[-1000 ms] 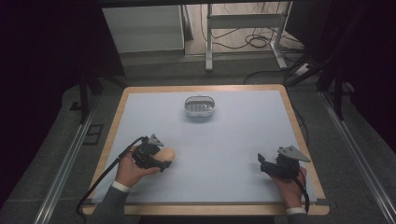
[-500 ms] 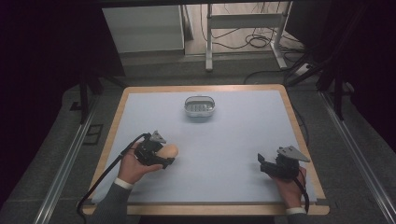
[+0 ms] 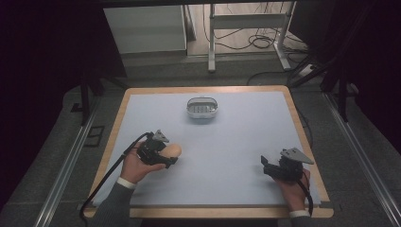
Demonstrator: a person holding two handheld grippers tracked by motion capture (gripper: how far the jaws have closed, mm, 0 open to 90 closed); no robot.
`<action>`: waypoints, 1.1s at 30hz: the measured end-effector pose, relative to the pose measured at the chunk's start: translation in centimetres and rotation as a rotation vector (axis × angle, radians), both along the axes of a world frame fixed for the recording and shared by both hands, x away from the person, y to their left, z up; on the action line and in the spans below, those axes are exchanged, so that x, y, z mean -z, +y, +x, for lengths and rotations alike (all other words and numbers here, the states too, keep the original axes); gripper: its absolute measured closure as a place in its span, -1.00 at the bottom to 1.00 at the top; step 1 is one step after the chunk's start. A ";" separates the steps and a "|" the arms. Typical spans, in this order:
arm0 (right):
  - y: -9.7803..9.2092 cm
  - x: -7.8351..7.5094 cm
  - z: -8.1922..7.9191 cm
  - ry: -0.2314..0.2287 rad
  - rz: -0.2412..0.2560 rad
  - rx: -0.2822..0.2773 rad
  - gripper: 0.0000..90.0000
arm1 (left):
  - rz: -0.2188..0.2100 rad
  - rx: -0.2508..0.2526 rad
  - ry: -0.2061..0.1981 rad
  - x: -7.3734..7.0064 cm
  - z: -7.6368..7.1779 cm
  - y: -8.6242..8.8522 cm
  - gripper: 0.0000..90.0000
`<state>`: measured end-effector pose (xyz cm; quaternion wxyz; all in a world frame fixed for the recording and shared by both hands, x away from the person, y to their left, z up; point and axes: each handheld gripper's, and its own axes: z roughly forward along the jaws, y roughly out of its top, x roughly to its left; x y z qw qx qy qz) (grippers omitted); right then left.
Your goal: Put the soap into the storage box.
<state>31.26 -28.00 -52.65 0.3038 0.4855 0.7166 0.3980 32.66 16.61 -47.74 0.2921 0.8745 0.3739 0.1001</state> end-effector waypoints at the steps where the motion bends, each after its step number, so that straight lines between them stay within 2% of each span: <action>1: 0.0 0.0 0.0 0.000 0.000 0.000 -0.75 | 0.001 0.003 0.001 0.0 0.0 0.1 -0.27; 15: 0.0 0.0 0.0 0.002 -0.003 -0.003 -0.75 | 0.003 0.009 -0.014 -0.8 0.6 -0.7 -0.27; 17: 0.0 0.0 0.0 0.001 -0.003 -0.002 -0.75 | 0.006 0.010 -0.025 -1.3 0.8 -0.9 -0.27; 20: 0.0 0.0 0.1 0.005 -0.004 -0.003 -0.75 | -0.011 0.019 -0.041 -2.0 1.1 -1.2 -0.27; 24: 0.0 0.0 0.0 0.005 -0.001 -0.004 -0.75 | -0.003 0.024 -0.055 -2.6 1.4 -1.5 -0.27; 33: 0.0 0.0 0.1 0.004 -0.004 -0.002 -0.75 | 0.004 0.023 -0.056 -2.8 1.7 -1.5 -0.27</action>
